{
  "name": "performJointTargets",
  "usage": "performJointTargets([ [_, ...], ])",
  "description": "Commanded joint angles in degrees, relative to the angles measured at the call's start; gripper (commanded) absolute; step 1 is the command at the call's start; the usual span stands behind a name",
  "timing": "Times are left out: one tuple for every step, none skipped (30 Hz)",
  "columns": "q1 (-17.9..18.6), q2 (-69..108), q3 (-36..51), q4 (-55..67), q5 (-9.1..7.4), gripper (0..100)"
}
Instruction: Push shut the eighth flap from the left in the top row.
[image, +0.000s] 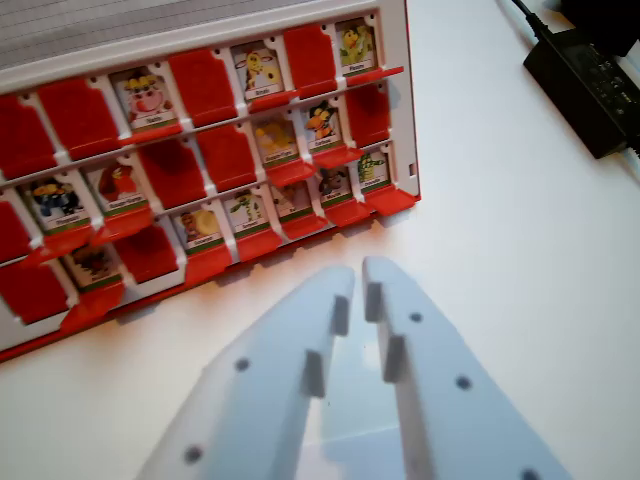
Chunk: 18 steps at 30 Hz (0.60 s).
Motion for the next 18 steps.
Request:
performJointTargets([
  [1.85, -8.17, -6.33, -7.65, -1.14, 1],
  [2.37, -10.28, -6.86, -8.96, -1.41, 1],
  [2.72, -12.30, -7.47, -10.02, -1.49, 1],
  [3.16, -14.06, -7.91, -11.16, -1.58, 1],
  [3.43, -15.64, -8.44, -11.95, -1.85, 1],
  [3.69, -16.87, -8.61, -12.92, -1.93, 1],
  [3.87, -18.02, -8.61, -14.15, -2.20, 1],
  [4.04, -19.25, -8.61, -15.21, -2.37, 1],
  [4.13, -20.65, -9.14, -15.64, -2.37, 1],
  [4.22, -22.15, -9.76, -16.26, -2.37, 1],
  [4.39, -23.38, -10.20, -17.14, -2.37, 1],
  [4.48, -24.70, -10.72, -17.67, -2.55, 1],
  [4.66, -26.19, -11.51, -17.84, -2.72, 1],
  [4.83, -27.60, -12.04, -18.90, -2.72, 1],
  [4.92, -29.09, -12.57, -19.86, -2.81, 1],
  [5.10, -30.76, -13.45, -20.48, -2.81, 1],
  [5.19, -32.34, -14.33, -21.09, -2.81, 1],
  [5.27, -33.93, -15.38, -21.53, -2.90, 1],
])
